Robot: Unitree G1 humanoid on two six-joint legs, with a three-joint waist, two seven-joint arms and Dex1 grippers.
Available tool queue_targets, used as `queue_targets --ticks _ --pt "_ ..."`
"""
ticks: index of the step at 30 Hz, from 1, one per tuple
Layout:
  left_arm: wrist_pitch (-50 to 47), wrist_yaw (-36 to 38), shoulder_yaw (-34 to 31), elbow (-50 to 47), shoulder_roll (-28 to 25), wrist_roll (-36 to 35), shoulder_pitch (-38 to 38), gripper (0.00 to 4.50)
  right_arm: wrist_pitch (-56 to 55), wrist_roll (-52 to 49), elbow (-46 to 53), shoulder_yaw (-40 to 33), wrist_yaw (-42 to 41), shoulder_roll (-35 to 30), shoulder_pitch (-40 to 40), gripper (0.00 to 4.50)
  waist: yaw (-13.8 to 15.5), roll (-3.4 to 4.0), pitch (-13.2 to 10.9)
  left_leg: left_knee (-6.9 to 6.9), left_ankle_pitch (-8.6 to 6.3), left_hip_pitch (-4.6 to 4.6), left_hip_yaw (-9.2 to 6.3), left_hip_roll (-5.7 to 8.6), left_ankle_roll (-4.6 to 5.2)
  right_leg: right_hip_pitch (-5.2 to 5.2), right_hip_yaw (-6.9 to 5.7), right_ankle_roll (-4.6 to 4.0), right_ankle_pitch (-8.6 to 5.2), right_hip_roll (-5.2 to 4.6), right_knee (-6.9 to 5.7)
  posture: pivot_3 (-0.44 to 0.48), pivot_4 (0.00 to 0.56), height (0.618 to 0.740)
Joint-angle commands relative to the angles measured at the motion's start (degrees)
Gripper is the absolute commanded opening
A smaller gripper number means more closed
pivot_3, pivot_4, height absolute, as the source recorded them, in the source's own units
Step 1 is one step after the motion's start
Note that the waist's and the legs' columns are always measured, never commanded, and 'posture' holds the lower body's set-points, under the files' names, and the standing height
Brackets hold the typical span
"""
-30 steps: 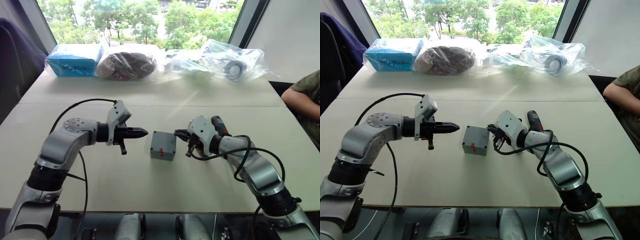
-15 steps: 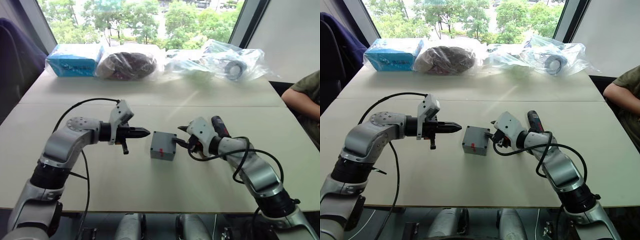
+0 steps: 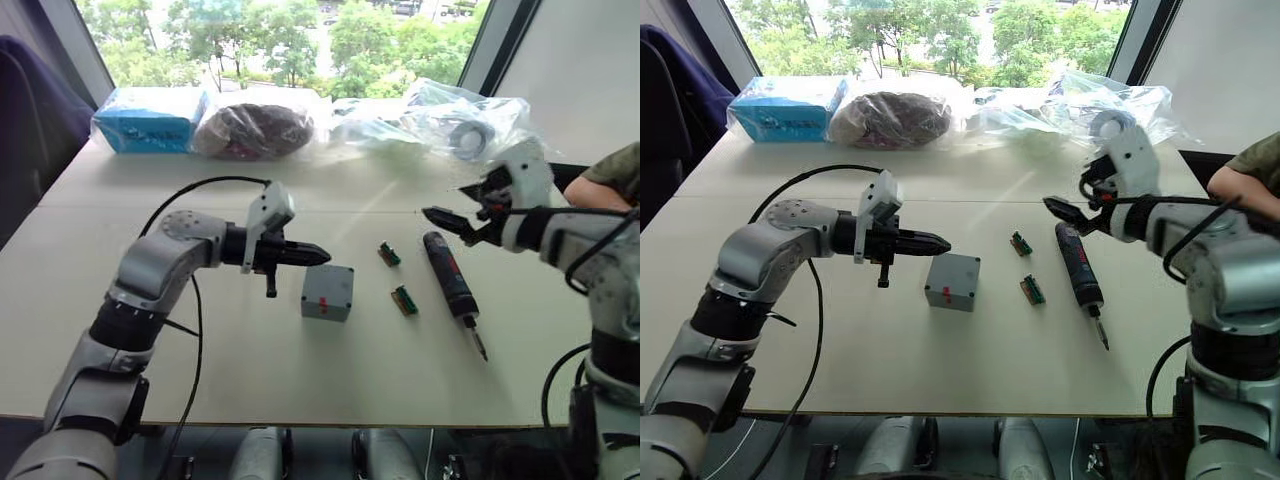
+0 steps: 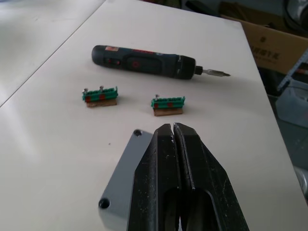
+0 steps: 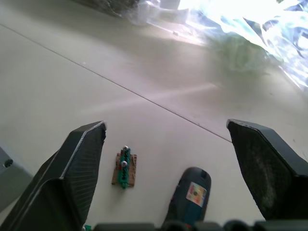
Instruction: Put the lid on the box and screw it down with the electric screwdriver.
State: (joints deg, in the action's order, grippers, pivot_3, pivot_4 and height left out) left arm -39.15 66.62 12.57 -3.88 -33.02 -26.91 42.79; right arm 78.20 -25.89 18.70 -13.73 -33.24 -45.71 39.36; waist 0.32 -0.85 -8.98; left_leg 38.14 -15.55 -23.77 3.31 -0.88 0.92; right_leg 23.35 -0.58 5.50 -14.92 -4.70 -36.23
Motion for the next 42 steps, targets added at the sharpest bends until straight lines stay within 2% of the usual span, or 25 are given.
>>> queue_targets --ticks 1,6,12,15,22,35,38,39,41,42 --pt "1.71 1.00 -1.40 -3.35 0.03 -0.96 2.15 0.00 13.74 -7.17 -4.04 1.15 -4.91 -7.97 3.90 4.48 -0.06 0.03 -0.02 -0.01 0.00 -0.01 0.00 -0.01 0.00 0.02 0.01 0.00 0.00 0.01 0.00 0.000 0.150 0.740" --pt "2.03 2.18 -0.26 -7.28 -1.52 -0.28 1.45 0.00 14.26 -9.87 -7.84 9.51 -8.77 -18.01 0.62 4.48 -0.12 0.03 -0.02 -0.04 -0.03 -0.06 -0.01 -0.03 0.05 0.03 0.03 -0.01 -0.01 -0.01 0.06 0.000 0.150 0.740" --pt "0.55 2.82 -0.85 -10.07 -2.85 -1.55 0.61 0.00 14.30 -14.78 -16.40 17.44 -10.08 -20.54 1.34 4.48 -0.65 0.03 -0.03 0.00 -0.03 -0.06 0.09 0.00 0.06 0.04 0.13 -0.19 -0.11 -0.06 0.08 0.000 0.150 0.740" --pt "0.52 2.68 -0.62 -10.85 -4.22 -0.72 -0.85 0.00 14.30 -13.08 -19.29 22.21 -10.53 -19.25 3.06 4.48 -0.94 0.03 -0.03 0.00 -0.03 -0.07 0.08 0.00 0.06 0.06 0.13 -0.02 -0.01 -0.05 0.07 0.000 0.150 0.740" --pt "0.27 1.82 0.02 -11.71 -5.55 0.09 -3.61 0.00 13.74 -9.61 -26.57 27.89 -9.88 -13.92 8.89 4.48 -1.04 0.05 -0.04 0.00 -0.04 -0.17 0.09 -0.02 0.06 0.18 0.14 0.01 0.00 0.01 0.05 0.000 0.150 0.740" --pt "0.86 -0.95 1.31 -11.72 -4.89 2.84 -6.63 0.00 6.63 -1.98 -34.43 40.43 -13.78 -7.74 13.49 4.48 -1.03 0.05 -0.04 0.08 -0.04 -0.35 0.08 0.02 0.06 0.27 0.10 0.03 0.02 0.00 0.05 0.000 0.150 0.740" --pt "0.25 -1.96 0.86 -12.40 -4.85 2.31 -7.36 0.00 4.38 -0.08 -33.96 43.25 -15.61 -7.69 13.18 3.92 -1.12 0.04 -0.04 0.10 -0.04 -0.30 0.07 0.01 0.06 0.23 0.10 0.05 0.03 0.01 0.03 0.000 0.150 0.740" --pt "0.10 -2.30 0.77 -12.60 -4.83 2.20 -7.60 0.00 3.39 0.82 -33.51 44.30 -16.20 -7.89 12.78 3.44 -1.12 0.02 -0.02 0.11 -0.04 -0.26 0.07 0.01 0.06 0.19 0.10 0.06 0.03 0.01 0.03 0.000 0.150 0.740" --pt "-0.14 -3.05 0.58 -13.00 -4.76 2.05 -8.22 0.00 2.31 2.34 -33.04 46.49 -17.45 -8.27 11.89 2.90 -1.12 0.00 -0.01 0.11 -0.04 -0.21 0.07 0.00 0.06 0.15 0.10 0.06 0.04 0.01 0.03 0.000 0.150 0.740" --pt "-0.23 -3.33 0.52 -13.16 -4.76 2.00 -8.45 0.00 2.14 3.08 -33.08 47.18 -17.78 -8.43 11.50 2.46 -1.09 -0.01 -0.01 0.11 -0.04 -0.18 0.07 0.00 0.06 0.12 0.10 0.06 0.03 0.02 0.03 0.000 0.150 0.740"
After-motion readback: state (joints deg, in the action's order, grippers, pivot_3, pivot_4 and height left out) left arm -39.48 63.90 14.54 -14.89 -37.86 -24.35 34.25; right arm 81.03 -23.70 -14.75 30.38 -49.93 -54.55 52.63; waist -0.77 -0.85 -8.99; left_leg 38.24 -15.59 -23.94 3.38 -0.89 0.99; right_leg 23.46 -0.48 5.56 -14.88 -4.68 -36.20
